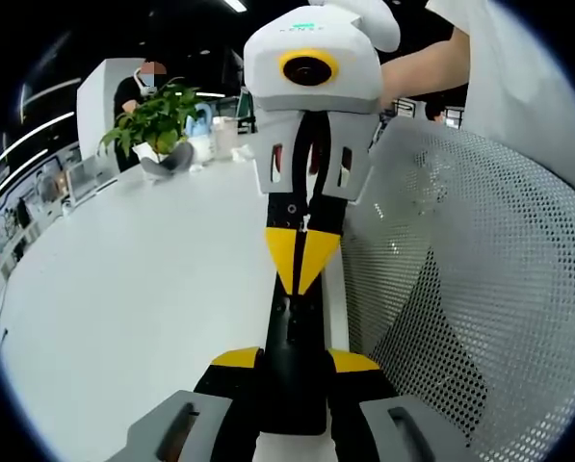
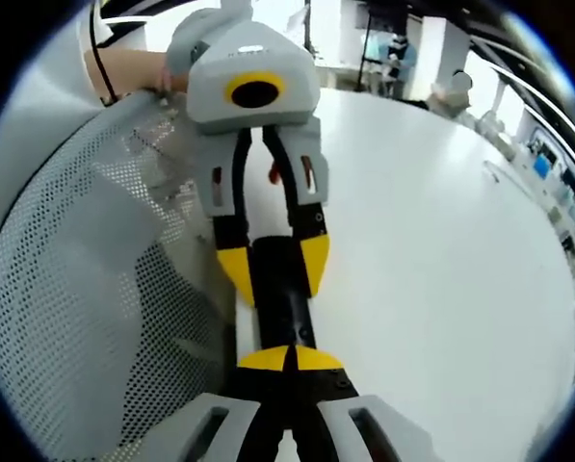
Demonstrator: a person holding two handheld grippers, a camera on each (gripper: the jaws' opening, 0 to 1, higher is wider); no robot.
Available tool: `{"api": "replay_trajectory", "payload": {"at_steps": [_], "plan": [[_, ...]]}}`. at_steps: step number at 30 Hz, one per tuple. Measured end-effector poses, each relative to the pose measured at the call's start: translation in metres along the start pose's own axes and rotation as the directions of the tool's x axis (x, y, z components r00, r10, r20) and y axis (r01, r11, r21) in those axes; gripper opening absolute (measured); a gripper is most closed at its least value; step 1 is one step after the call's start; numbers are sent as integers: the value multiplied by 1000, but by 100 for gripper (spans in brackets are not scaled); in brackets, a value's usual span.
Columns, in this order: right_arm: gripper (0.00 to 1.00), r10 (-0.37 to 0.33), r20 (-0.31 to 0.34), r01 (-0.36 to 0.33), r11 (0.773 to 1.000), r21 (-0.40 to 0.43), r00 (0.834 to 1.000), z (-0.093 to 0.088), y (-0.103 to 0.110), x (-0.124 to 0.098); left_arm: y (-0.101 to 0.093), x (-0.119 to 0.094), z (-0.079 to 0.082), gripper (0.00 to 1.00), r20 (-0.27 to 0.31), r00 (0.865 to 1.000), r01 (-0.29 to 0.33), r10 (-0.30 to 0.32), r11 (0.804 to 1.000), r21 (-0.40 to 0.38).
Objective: Press the specified remote control buttons in sequence, fully releasing each button before pressing the next.
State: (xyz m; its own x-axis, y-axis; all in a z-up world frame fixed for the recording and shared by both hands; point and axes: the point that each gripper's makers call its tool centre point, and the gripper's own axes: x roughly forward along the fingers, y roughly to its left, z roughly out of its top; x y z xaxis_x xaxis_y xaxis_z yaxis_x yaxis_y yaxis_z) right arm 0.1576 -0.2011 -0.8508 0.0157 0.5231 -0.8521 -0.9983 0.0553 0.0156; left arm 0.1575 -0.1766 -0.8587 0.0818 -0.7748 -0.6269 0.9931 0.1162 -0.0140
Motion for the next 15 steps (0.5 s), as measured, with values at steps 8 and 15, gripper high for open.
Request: {"api": "replay_trajectory", "payload": {"at_steps": [8,15], "plan": [[0,-3,-16,4,1000,11,1000,-6,-2,-2,0,0,0,25,0,1000,0,0,1000,0],[0,-7,-28,7,1000,12,1000,-8,-2,-3,0,0,0,25,3,1000,5,-5,1000,2]]}}
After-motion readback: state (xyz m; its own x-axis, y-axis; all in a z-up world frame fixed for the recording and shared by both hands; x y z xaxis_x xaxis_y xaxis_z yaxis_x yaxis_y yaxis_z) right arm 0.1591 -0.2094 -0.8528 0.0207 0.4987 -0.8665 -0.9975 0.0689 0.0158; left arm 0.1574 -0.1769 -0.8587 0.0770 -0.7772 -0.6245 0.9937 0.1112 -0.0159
